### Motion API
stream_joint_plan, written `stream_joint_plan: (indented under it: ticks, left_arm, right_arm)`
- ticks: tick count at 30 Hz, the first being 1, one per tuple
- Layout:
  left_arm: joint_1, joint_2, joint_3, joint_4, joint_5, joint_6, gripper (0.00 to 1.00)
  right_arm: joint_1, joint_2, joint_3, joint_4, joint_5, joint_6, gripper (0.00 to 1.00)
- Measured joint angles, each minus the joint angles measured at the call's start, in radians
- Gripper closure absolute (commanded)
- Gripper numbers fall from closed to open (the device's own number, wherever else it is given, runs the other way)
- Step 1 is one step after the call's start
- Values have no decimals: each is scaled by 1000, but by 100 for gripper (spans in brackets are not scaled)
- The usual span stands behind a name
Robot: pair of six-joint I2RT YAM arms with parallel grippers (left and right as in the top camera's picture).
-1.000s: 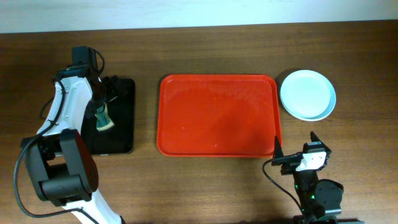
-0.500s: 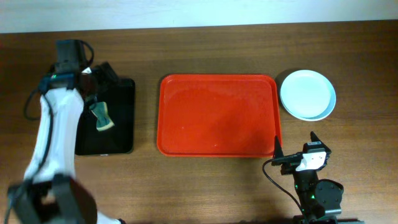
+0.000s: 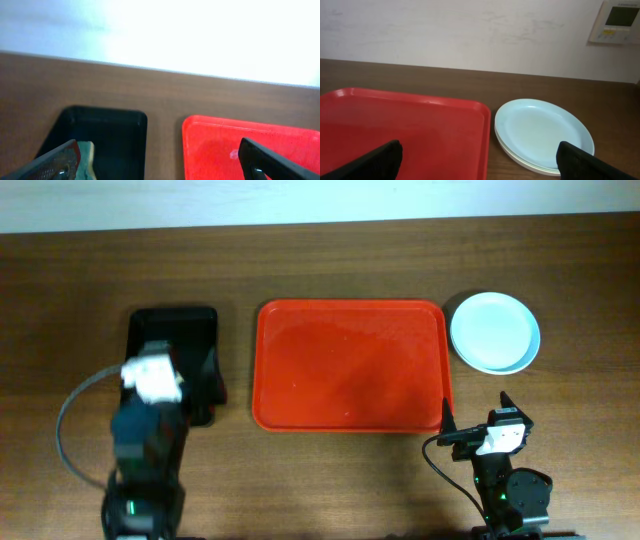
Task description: Clean dirty plates on tray and stack at the side
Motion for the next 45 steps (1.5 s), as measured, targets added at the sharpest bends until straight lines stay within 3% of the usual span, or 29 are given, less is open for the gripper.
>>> stream_joint_plan:
  ticks: [6, 24, 32, 45]
  left_arm:
    - [0, -275, -185, 8, 0, 7, 1]
    - [37, -636, -457, 59, 0, 119, 1]
    - [65, -674, -462, -64, -1, 122, 1]
    - [65, -674, -462, -67, -4, 122, 1]
  right_arm:
    - [0, 0, 0, 0, 0, 0, 2]
    - [0, 0, 0, 0, 0, 0, 2]
    - [0, 0, 0, 0, 0, 0, 2]
    - [0, 0, 0, 0, 0, 0, 1]
